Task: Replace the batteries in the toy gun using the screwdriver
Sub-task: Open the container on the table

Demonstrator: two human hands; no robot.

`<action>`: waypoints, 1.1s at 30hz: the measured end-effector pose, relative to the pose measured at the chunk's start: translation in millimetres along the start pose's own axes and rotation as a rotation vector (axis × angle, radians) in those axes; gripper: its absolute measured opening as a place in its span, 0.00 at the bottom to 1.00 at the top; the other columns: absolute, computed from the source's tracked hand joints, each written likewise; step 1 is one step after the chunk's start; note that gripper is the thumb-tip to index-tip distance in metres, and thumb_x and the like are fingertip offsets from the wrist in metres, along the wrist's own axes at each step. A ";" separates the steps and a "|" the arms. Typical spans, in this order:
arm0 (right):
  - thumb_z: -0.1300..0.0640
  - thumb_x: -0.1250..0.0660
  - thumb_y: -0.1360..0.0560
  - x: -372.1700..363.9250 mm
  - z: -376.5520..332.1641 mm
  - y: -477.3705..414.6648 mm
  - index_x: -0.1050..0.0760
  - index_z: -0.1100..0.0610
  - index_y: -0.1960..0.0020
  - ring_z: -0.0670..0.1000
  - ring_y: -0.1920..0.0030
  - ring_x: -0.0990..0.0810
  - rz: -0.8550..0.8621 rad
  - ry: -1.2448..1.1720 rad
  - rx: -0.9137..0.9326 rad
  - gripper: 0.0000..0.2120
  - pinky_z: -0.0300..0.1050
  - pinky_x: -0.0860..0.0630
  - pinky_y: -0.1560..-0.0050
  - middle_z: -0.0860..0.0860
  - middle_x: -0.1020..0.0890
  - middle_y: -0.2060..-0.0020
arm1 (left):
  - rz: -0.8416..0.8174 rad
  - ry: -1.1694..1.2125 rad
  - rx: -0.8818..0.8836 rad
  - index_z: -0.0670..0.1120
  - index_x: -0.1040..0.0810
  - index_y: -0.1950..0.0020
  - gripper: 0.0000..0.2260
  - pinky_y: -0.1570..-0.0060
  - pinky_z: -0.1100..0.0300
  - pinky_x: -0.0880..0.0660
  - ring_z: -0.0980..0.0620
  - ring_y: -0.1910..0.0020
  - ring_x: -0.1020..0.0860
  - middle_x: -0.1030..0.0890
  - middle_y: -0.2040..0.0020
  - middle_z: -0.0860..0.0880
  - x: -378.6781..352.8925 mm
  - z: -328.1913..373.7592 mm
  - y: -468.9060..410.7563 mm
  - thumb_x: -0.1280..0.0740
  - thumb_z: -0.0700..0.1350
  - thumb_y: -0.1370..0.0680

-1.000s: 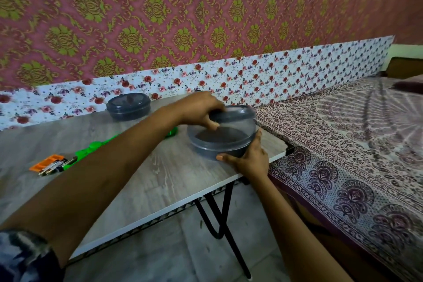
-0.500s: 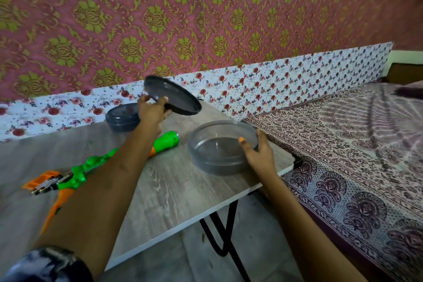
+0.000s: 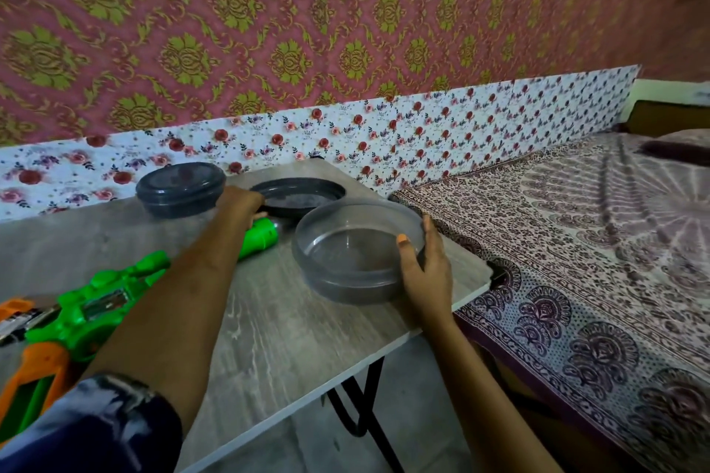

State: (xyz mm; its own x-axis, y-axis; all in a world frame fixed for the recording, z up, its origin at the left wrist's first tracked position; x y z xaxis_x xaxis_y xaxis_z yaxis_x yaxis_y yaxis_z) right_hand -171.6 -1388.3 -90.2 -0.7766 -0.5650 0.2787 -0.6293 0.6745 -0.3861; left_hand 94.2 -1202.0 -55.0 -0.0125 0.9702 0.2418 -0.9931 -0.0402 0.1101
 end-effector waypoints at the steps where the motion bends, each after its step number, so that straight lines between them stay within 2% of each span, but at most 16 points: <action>1: 0.41 0.46 0.29 0.1 -0.2 0.2 0.45 0.55 0.25 0.52 0.27 0.40 0.001 0.003 -0.001 0.35 0.50 0.42 0.28 0.52 0.38 0.27 | 0.045 -0.111 -0.021 0.33 0.28 0.37 0.19 0.64 0.53 0.18 0.40 0.43 0.22 0.24 0.39 0.38 3.2 -1.4 -1.4 0.31 0.34 0.27; 3: 0.41 0.47 0.30 -0.1 0.1 0.8 0.45 0.55 0.25 0.52 0.27 0.40 -0.010 0.010 -0.005 0.35 0.53 0.42 0.27 0.52 0.38 0.27 | 0.137 -0.311 -0.086 0.34 0.25 0.39 0.21 0.48 0.52 0.21 0.41 0.42 0.22 0.22 0.40 0.37 10.5 -3.4 0.3 0.28 0.41 0.28; 5: 0.41 0.46 0.30 0.7 -0.2 0.8 0.45 0.54 0.25 0.52 0.27 0.40 -0.011 0.003 -0.008 0.35 0.53 0.41 0.27 0.52 0.38 0.27 | 0.131 -0.340 -0.131 0.35 0.24 0.40 0.20 0.43 0.53 0.25 0.41 0.42 0.22 0.22 0.41 0.38 13.5 -5.9 7.1 0.28 0.43 0.28; 8: 0.42 0.43 0.26 3.3 -0.1 1.0 0.44 0.55 0.26 0.52 0.27 0.39 -0.009 -0.004 -0.011 0.33 0.53 0.42 0.27 0.52 0.38 0.27 | 0.128 -0.376 -0.246 0.36 0.21 0.45 0.14 0.44 0.48 0.23 0.40 0.46 0.20 0.19 0.45 0.37 21.6 -3.2 26.4 0.30 0.42 0.28; 10: 0.44 0.40 0.24 4.1 -1.5 3.6 0.44 0.55 0.26 0.53 0.27 0.39 -0.022 -0.010 -0.009 0.31 0.53 0.42 0.27 0.53 0.37 0.27 | 0.139 -0.470 -0.423 0.38 0.18 0.50 0.10 0.47 0.48 0.23 0.39 0.49 0.20 0.17 0.50 0.38 34.1 6.3 53.1 0.34 0.42 0.26; 13: 0.32 0.46 0.28 10.1 -4.7 6.4 0.39 0.55 0.29 0.57 0.30 0.36 -0.003 0.011 0.013 0.37 0.59 0.37 0.30 0.56 0.33 0.30 | 0.162 -0.593 -0.678 0.40 0.17 0.51 0.10 0.51 0.51 0.24 0.39 0.51 0.20 0.17 0.51 0.40 52.7 14.3 102.2 0.37 0.42 0.24; 14: 0.31 0.47 0.28 11.4 -9.8 9.2 0.37 0.57 0.30 0.58 0.31 0.34 0.018 0.008 0.048 0.38 0.58 0.37 0.30 0.57 0.31 0.32 | 0.164 -0.615 -0.729 0.40 0.18 0.52 0.11 0.53 0.51 0.24 0.39 0.51 0.20 0.17 0.52 0.40 65.7 13.2 116.8 0.37 0.43 0.25; 15: 0.34 0.47 0.27 17.3 -17.9 12.5 0.34 0.58 0.32 0.58 0.32 0.33 0.060 -0.001 0.077 0.35 0.54 0.38 0.30 0.58 0.30 0.33 | 0.163 -0.627 -0.753 0.41 0.18 0.52 0.11 0.54 0.52 0.25 0.40 0.51 0.21 0.17 0.52 0.41 75.4 12.0 128.3 0.38 0.44 0.25; 17: 0.44 0.44 0.26 20.6 -37.8 25.1 0.31 0.61 0.35 0.58 0.34 0.31 0.159 -0.090 0.166 0.27 0.45 0.38 0.32 0.58 0.27 0.35 | 0.182 -0.644 -0.734 0.42 0.18 0.51 0.09 0.53 0.52 0.24 0.42 0.51 0.21 0.17 0.51 0.43 106.9 6.0 140.1 0.37 0.42 0.25; 19: 0.49 0.44 0.26 10.0 -60.0 44.5 0.28 0.61 0.37 0.57 0.36 0.29 0.167 -0.194 0.228 0.23 0.49 0.34 0.33 0.58 0.25 0.38 | 0.190 -0.653 -0.701 0.43 0.18 0.50 0.09 0.52 0.52 0.23 0.42 0.51 0.21 0.17 0.51 0.43 140.1 1.6 149.9 0.36 0.42 0.25; 23: 0.53 0.42 0.26 -61.3 -105.6 88.5 0.28 0.55 0.38 0.51 0.38 0.27 -0.111 -0.329 0.289 0.18 0.47 0.31 0.35 0.51 0.24 0.40 | 0.259 -0.738 -0.630 0.41 0.19 0.51 0.09 0.53 0.51 0.23 0.42 0.52 0.21 0.17 0.53 0.41 214.3 -1.3 168.0 0.37 0.42 0.24; 27: 0.56 0.41 0.27 -133.0 -150.4 132.9 0.28 0.61 0.38 0.51 0.41 0.25 -0.328 -0.365 0.396 0.19 0.45 0.28 0.39 0.54 0.22 0.42 | 0.342 -0.744 -0.534 0.41 0.18 0.49 0.09 0.52 0.48 0.23 0.41 0.53 0.20 0.17 0.51 0.41 293.0 -13.3 182.5 0.37 0.40 0.23; 30: 0.54 0.41 0.27 -167.1 -171.4 154.4 0.27 0.62 0.39 0.53 0.41 0.25 -0.470 -0.335 0.412 0.19 0.46 0.28 0.40 0.56 0.21 0.43 | 0.351 -0.717 -0.456 0.42 0.19 0.51 0.08 0.53 0.50 0.22 0.43 0.53 0.19 0.17 0.50 0.44 332.7 -32.3 182.9 0.37 0.40 0.23; 33: 0.57 0.36 0.26 -198.1 -188.0 159.8 0.26 0.62 0.41 0.55 0.41 0.24 -0.586 -0.176 0.458 0.16 0.44 0.30 0.41 0.56 0.20 0.43 | 0.322 -0.712 -0.388 0.45 0.17 0.53 0.07 0.51 0.53 0.22 0.45 0.52 0.19 0.16 0.50 0.45 354.3 -50.7 177.5 0.35 0.40 0.24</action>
State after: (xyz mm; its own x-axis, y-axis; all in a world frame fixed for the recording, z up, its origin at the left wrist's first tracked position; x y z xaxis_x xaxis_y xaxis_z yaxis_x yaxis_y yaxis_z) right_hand -124.0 -1079.2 -41.8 -0.2794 -0.8629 0.4212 -0.8319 -0.0015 -0.5549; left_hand -92.5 -853.3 1.3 -0.3523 0.5407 0.7639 -0.9251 -0.0772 -0.3719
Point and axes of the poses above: each hand's wrist, its own y-axis away from the middle knuckle, its own x-axis out of the back of the hand, z = x × y, the point moved 4 cm from there along -y, towards the middle knuckle
